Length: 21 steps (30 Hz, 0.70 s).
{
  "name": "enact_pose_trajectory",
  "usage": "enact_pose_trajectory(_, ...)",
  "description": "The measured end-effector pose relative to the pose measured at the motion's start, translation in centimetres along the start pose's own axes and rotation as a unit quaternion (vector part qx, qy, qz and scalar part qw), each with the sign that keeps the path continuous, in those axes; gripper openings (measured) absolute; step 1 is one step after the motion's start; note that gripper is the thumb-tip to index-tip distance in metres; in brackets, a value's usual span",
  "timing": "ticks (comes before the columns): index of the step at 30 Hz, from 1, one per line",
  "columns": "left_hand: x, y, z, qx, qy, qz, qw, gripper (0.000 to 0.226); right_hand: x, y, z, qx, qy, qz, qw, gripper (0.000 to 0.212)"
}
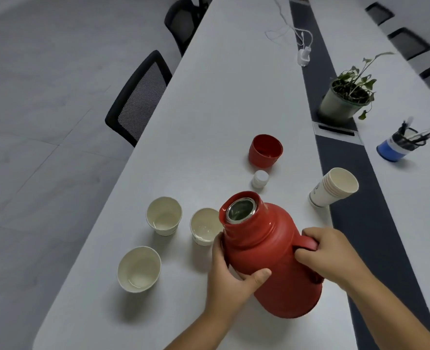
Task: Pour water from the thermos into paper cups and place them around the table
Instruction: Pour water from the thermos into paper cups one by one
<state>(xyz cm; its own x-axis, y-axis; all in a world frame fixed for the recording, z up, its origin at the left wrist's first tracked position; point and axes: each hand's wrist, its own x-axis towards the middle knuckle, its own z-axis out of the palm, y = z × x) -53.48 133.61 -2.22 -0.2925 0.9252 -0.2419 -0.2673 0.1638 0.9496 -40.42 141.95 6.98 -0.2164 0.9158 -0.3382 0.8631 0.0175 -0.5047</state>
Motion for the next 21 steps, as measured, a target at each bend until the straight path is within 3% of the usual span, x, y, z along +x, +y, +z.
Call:
enact_pose_trajectory(5,1.4,2.0,0.6,0.059,-0.020,0.038,0.997,0.089,0.2,2.3,0.0,0.105,0.054,0.003,0.993,0.023)
enact_pose_trajectory(8,3.5,2.7,1.1,0.113,-0.045,0.064,0.990,0.093,1.3,3.3,0.4,0.160,0.108,0.008,0.981,0.005)
enact_pose_trajectory(13,8.2,4.9,1.8,0.211,-0.082,0.091,0.970,0.089,4.7,3.9,0.5,0.248,0.160,0.015,0.955,0.014)
enact_pose_trajectory(16,11.0,6.2,1.4,0.237,-0.103,0.101,0.961,0.086,7.2,3.4,1.1,0.315,0.174,0.035,0.932,0.033)
enact_pose_trajectory(21,15.0,6.7,-0.5,0.274,-0.087,0.095,0.953,0.085,11.6,2.3,3.4,0.322,0.170,-0.003,0.931,0.017)
